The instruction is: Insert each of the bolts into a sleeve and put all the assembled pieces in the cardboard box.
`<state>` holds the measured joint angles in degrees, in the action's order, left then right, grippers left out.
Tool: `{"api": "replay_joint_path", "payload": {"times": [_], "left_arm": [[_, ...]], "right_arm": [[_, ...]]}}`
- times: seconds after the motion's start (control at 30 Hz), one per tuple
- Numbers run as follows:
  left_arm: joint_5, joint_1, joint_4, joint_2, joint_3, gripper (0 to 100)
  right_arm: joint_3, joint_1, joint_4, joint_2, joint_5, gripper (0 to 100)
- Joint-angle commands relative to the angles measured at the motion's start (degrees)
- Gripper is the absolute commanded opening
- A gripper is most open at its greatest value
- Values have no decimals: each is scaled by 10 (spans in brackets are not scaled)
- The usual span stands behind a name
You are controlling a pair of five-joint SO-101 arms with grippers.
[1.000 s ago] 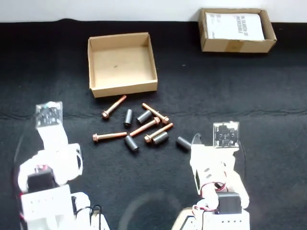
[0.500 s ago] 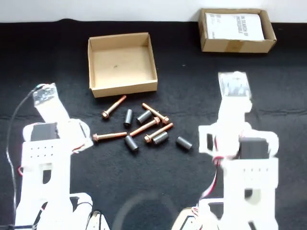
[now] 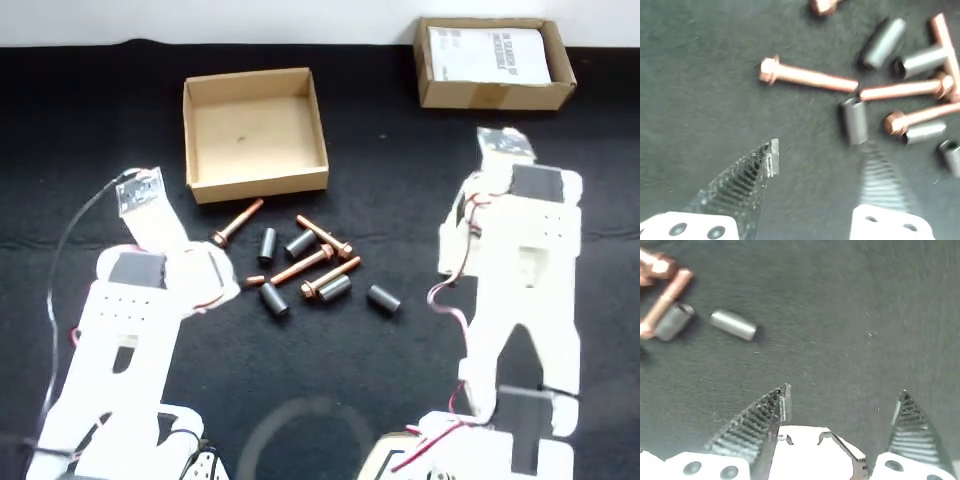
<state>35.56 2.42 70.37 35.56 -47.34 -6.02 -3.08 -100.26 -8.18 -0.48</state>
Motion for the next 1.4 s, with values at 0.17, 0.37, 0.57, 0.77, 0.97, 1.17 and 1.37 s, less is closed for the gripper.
{"api": "replay_joint_path", "payload": {"times": [0.17, 0.37, 0.57, 0.77, 0.97, 1.17, 1.37], "left_arm": [[20, 173, -75, -260, 167, 354], [-27, 259, -36, -482, 390, 354], [-67, 321, 136, -630, 586, 352], [4, 284, 290, -642, 729, 351], [5, 189, 309, -523, 702, 351], [5, 56, 309, -359, 601, 353], [9, -131, 309, -222, 428, 353]], "right_arm": [[23, -102, 36, 57, 5, 310], [23, -240, 79, 61, 5, 310], [20, -371, 88, 63, 26, 310], [-69, -242, 86, 59, 121, 310], [-92, -50, 122, 61, 118, 310], [-92, 77, 207, 61, 118, 310], [-94, 156, 261, 63, 104, 310]]}}
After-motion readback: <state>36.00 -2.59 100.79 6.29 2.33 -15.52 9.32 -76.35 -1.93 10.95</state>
